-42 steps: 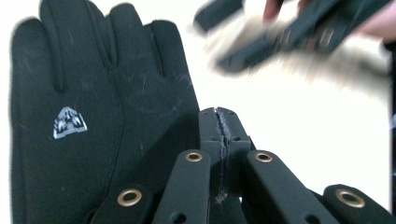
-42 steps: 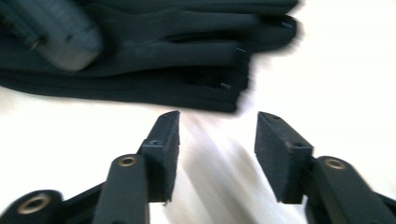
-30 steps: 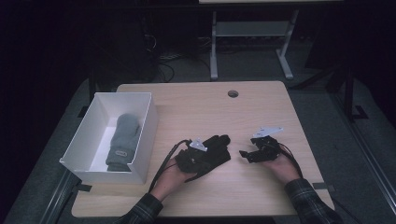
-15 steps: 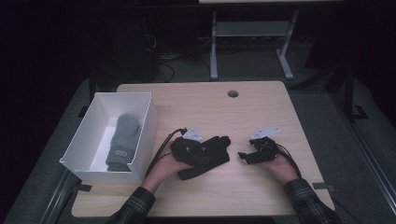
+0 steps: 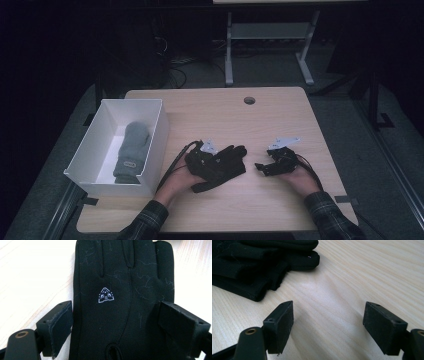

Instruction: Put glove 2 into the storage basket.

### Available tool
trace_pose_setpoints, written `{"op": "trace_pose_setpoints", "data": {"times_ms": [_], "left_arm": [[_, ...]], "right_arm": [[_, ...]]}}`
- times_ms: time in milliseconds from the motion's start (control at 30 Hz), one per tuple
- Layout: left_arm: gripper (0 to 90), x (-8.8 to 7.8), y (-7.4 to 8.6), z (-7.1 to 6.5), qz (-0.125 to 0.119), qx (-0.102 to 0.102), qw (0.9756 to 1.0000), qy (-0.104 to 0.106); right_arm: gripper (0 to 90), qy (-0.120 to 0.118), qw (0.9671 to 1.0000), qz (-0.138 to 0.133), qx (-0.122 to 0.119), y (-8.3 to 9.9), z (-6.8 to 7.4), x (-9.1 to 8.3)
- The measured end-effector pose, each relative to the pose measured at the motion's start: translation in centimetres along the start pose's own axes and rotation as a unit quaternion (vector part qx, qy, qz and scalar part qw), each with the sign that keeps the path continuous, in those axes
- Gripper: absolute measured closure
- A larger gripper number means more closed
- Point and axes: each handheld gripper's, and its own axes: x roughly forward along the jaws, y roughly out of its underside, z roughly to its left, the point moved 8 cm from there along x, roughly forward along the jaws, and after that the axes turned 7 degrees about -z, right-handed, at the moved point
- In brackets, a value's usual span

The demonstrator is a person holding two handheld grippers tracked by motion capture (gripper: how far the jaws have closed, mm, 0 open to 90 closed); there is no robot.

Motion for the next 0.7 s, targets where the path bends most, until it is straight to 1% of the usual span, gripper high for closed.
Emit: {"op": "trace_pose_setpoints", "data": {"times_ms": [33, 67, 100, 133, 200, 233, 267, 300, 333, 400, 433, 500, 533, 567, 600, 700], "left_arm": [[12.7, 0.1, 0.1, 0.0, 0.002, -0.001, 1.0000, 0.001], [12.7, 0.1, 0.2, 0.0, 0.003, -0.010, 0.9999, 0.005], [12.7, 0.3, 0.1, 0.0, -0.004, -0.023, 0.9997, 0.007], [12.7, 0.3, 0.2, 0.1, -0.004, -0.026, 0.9996, 0.010], [13.4, 0.2, 0.2, 0.0, -0.002, -0.022, 0.9997, 0.013], [16.0, 0.2, 0.2, -0.1, -0.003, -0.019, 0.9997, 0.016], [21.6, -0.1, 0.1, -0.4, 0.002, -0.009, 0.9995, 0.030], [32.0, -0.2, 0.1, -0.7, 0.002, -0.008, 0.9991, 0.042], [41.5, -0.3, 0.0, -1.1, 0.000, -0.010, 0.9986, 0.052], [53.7, -0.5, -0.1, -1.4, 0.006, -0.013, 0.9980, 0.062], [59.0, -0.6, -0.1, -1.4, 0.009, -0.010, 0.9979, 0.064], [63.4, -0.9, -0.4, -1.5, 0.012, -0.007, 0.9981, 0.059], [64.3, -1.0, -0.6, -1.6, 0.010, -0.012, 0.9982, 0.057], [64.9, -1.3, -0.8, -1.7, 0.012, -0.012, 0.9983, 0.057], [65.2, -1.6, -1.0, -1.8, 0.008, -0.011, 0.9982, 0.059], [65.4, -2.7, -1.9, -1.9, 0.007, -0.016, 0.9987, 0.048]], "right_arm": [[24.4, 0.000, 1.0000, -0.001, 0.000, 0.0, 0.0, 0.0], [24.5, 0.000, 1.0000, -0.001, 0.000, 0.0, 0.0, 0.0], [24.5, 0.000, 1.0000, -0.001, 0.000, 0.0, 0.0, 0.0], [24.5, 0.000, 1.0000, -0.002, 0.000, 0.0, 0.0, 0.0], [24.5, -0.001, 1.0000, -0.002, 0.000, 0.0, 0.0, 0.0], [24.5, 0.000, 1.0000, -0.002, 0.000, 0.0, 0.0, 0.0], [24.5, 0.000, 1.0000, -0.003, 0.000, 0.0, 0.0, 0.0], [24.5, 0.000, 1.0000, -0.003, 0.000, 0.0, 0.0, 0.0], [24.5, 0.000, 1.0000, -0.003, 0.000, 0.0, 0.0, 0.0], [24.6, -0.001, 1.0000, -0.004, -0.001, 0.0, 0.0, 0.0], [24.6, -0.001, 1.0000, -0.004, 0.001, 0.0, 0.0, 0.0], [24.5, -0.002, 1.0000, -0.008, -0.003, 0.1, 0.0, 0.0], [24.2, -0.002, 0.9999, -0.011, 0.001, 0.1, 0.0, 0.0], [23.6, -0.002, 0.9999, -0.014, -0.001, 0.1, 0.0, 0.0], [22.8, -0.001, 0.9998, -0.022, -0.002, 0.1, 0.0, 0.1], [22.3, -0.001, 0.9997, -0.026, -0.004, 0.1, 0.0, 0.2]]}}
